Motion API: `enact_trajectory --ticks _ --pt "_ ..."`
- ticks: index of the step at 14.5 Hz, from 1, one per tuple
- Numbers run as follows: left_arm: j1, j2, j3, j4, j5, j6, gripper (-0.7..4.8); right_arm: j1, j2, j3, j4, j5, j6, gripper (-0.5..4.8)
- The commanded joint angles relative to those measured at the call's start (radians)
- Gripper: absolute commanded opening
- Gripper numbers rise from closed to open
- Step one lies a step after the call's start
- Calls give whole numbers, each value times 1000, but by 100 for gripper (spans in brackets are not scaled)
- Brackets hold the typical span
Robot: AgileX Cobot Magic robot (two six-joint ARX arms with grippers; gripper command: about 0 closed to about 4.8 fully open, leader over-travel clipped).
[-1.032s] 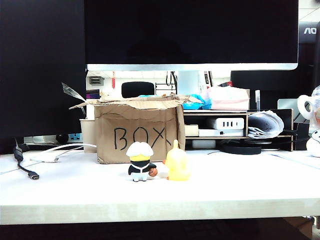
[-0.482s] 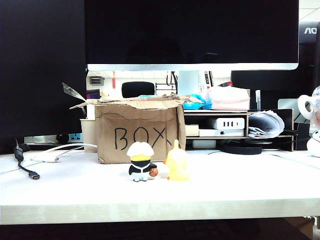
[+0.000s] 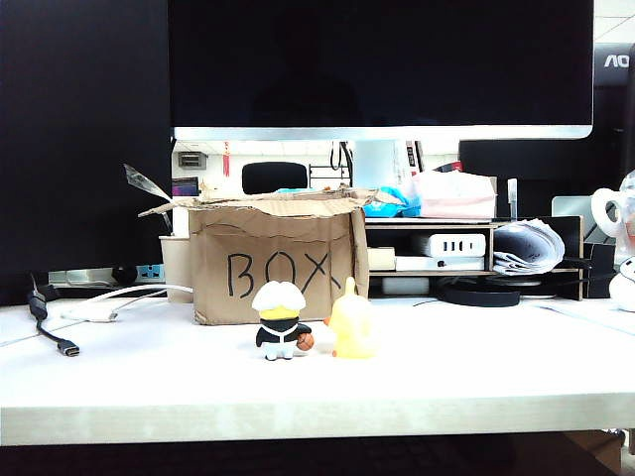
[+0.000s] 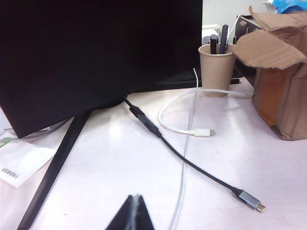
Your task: Put the doll that is least similar in size compared to the others into the paper box.
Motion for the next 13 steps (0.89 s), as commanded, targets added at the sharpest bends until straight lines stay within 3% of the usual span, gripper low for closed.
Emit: enact_trajectory --ticks 1,4,8,13 --pt "-1 0 1 15 4 1 -5 2 2 -94 -2 5 0 0" --pt "-1 0 1 13 4 1 -5 2 2 -251 -28 5 0 0" --pt "-1 0 1 13 4 1 -5 2 2 -340 -68 6 0 0" --pt "-1 0 1 12 4 0 -5 3 1 -340 -66 5 0 0"
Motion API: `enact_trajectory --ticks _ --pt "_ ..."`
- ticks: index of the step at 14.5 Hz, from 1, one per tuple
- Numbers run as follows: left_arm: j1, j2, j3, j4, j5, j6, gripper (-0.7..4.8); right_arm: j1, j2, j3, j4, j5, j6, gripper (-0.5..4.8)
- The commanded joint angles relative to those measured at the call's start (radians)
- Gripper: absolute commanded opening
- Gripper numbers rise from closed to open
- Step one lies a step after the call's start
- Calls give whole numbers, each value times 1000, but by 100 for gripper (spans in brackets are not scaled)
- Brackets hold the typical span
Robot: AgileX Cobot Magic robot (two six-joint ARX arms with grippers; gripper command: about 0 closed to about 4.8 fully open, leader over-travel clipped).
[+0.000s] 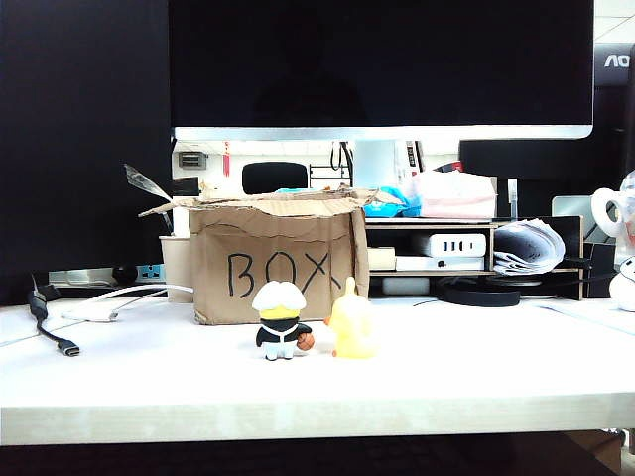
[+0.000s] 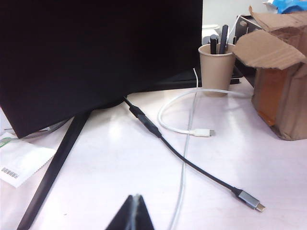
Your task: Put the doll that is least similar in size compared to the others into the paper box.
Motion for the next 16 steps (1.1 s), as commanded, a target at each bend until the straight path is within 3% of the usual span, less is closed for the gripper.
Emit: enact_trajectory --ticks 1,9,16 --pt "-1 0 1 11 4 0 -5 2 0 -5 4 2 0 0" --pt "-1 0 1 3 4 0 -5 2 0 -6 34 2 23 0" --pt "-1 0 1 -12 4 1 -5 0 0 -6 504 5 -18 0"
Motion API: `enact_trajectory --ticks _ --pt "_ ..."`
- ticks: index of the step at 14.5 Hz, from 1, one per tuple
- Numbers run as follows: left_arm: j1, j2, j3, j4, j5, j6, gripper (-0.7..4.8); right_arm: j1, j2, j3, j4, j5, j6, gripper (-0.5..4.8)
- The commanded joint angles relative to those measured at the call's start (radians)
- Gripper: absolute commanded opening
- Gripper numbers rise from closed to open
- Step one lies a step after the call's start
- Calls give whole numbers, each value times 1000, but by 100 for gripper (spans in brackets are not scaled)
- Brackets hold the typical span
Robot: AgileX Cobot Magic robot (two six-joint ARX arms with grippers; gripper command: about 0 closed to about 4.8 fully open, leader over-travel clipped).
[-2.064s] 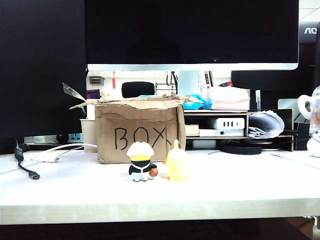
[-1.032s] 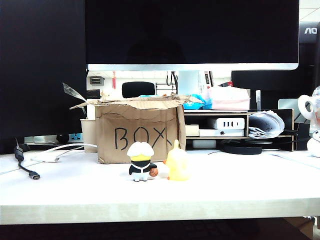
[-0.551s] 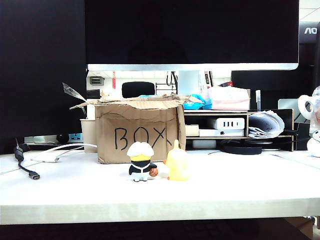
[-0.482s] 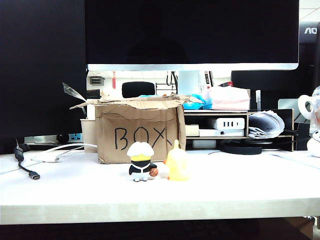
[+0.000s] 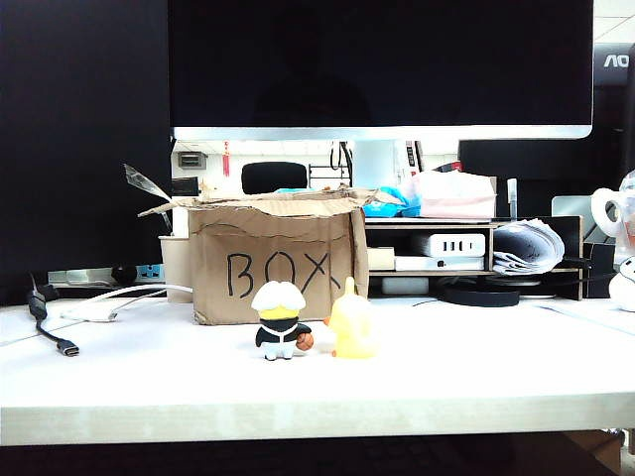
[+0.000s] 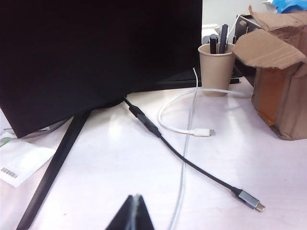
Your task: Put the doll that is least similar in size compared to the others into the paper box.
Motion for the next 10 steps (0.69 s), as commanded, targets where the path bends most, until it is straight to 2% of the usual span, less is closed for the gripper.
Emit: enact_trajectory --ticks 1,2,4,5,6,8,10 --pt "-1 0 1 -11 4 0 -5 0 0 4 112 2 -23 0" --pt "-1 0 1 -11 4 0 -5 1 0 3 96 -2 -23 0" --pt "-1 0 1 -11 4 0 -5 1 0 3 68 -79 -23 0" --pt "-1 0 1 -10 4 0 -5 1 0 3 68 -194 -23 0" --pt "-1 0 1 -10 4 0 -5 1 0 3 68 -227 -24 0" --pt "-1 0 1 -10 4 0 -5 0 0 2 68 -224 -29 0" --pt "-1 0 1 -10 4 0 -5 -1 0 -24 90 -167 -82 0"
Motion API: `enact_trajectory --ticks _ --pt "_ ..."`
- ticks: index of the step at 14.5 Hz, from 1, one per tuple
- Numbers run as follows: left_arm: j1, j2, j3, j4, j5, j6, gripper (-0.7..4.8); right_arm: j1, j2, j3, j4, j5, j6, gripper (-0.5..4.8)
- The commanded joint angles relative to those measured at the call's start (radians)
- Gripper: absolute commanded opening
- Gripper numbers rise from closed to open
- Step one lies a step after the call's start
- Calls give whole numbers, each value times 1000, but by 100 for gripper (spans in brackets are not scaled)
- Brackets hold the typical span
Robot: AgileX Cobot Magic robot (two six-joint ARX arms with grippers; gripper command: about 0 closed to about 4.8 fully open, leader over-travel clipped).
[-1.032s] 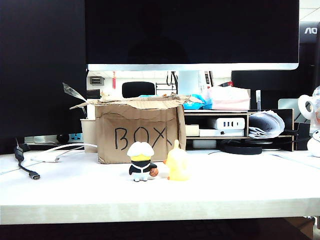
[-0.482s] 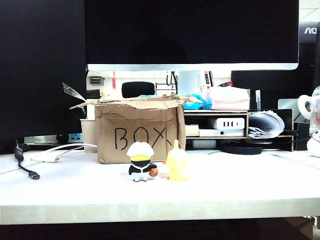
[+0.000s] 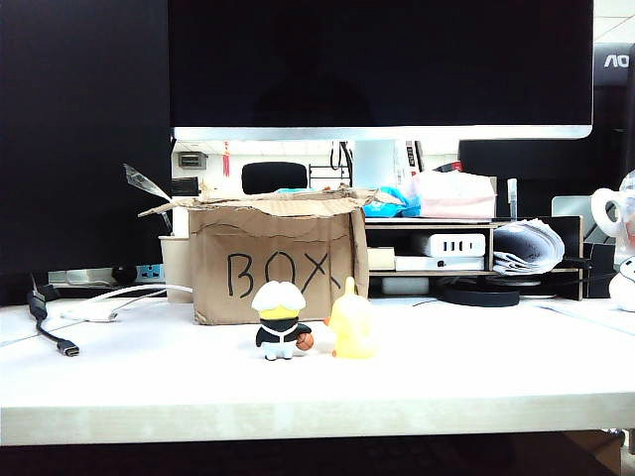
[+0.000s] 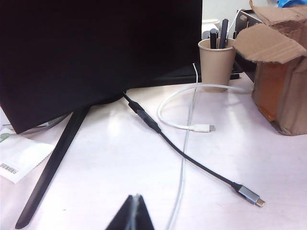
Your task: Put the doll that is least similar in size compared to the others into the paper box.
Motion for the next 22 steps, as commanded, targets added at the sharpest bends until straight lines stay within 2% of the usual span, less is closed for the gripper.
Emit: enact_trajectory --ticks 1,4,9,14,17,22 --pt "-1 0 1 3 4 0 -5 0 0 -37 34 79 -53 0" --pt "-1 0 1 3 4 0 -5 -10 0 -40 57 98 -54 0" --pt "-1 0 1 3 4 0 -5 -95 0 -51 88 87 -54 0" --pt "-1 0 1 3 4 0 -5 -107 0 -73 79 84 -54 0" --pt "-1 0 1 3 4 1 -5 -107 0 -73 80 -14 -54 0" --pt "-1 0 1 3 4 0 -5 -111 0 -73 103 -13 -54 0"
